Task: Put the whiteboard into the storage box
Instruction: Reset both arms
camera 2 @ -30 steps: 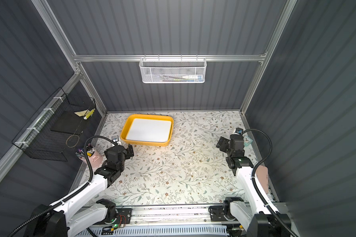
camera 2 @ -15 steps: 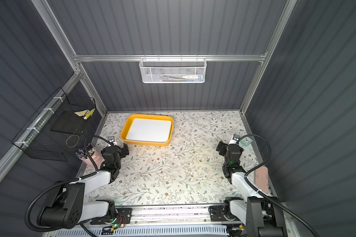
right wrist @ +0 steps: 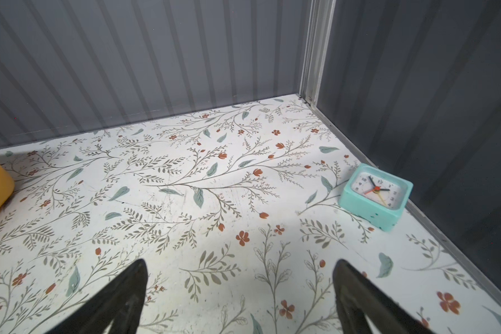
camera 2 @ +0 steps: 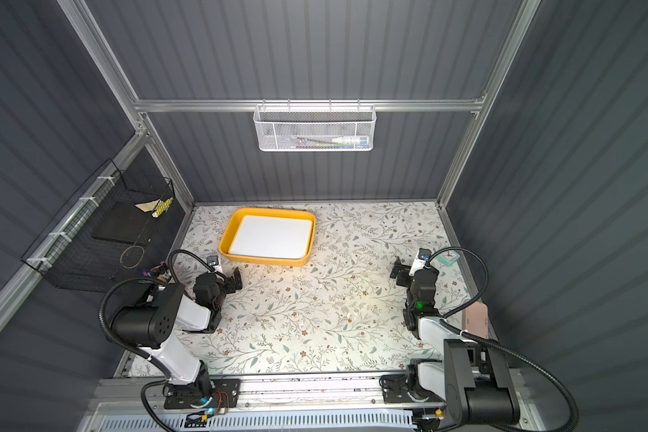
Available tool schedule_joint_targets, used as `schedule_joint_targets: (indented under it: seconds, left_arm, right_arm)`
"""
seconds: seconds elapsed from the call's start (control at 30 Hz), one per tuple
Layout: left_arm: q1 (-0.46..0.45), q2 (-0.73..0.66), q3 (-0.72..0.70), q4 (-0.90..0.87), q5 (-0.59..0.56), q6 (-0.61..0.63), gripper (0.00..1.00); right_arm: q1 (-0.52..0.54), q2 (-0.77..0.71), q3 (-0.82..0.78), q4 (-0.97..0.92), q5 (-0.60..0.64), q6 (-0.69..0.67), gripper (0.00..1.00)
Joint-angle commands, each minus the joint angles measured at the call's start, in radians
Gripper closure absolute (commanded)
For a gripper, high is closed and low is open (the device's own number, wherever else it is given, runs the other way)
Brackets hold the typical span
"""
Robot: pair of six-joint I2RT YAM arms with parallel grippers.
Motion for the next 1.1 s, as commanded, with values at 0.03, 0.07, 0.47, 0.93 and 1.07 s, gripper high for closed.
schedule_joint_targets:
  seconds: [0.03,0.07,0.47,0.93,1.07]
  left_arm:
    - [0.004,-0.009,0.082,-0.060,0.089,0.047,0.00]
    - [0.004,-0.008,0.085,-0.064,0.090,0.046,0.00]
    - [0.004,0.007,0.165,-0.188,0.036,0.030,0.00]
    - [0.004,0.007,0.167,-0.194,0.040,0.029,0.00]
    - [0.004,0.007,0.167,-0.194,0.039,0.028,0.00]
  right_arm:
    - [-0.003,0.064,-0.030,0.179,-0.010,-0.047,0.01]
    - [-0.003,0.096,-0.044,0.235,-0.002,-0.047,0.01]
    - [-0.025,0.237,0.069,0.156,0.043,-0.006,0.01]
    - [-0.020,0.239,0.080,0.137,0.048,-0.007,0.01]
    - [-0.020,0.236,0.076,0.143,0.048,-0.008,0.01]
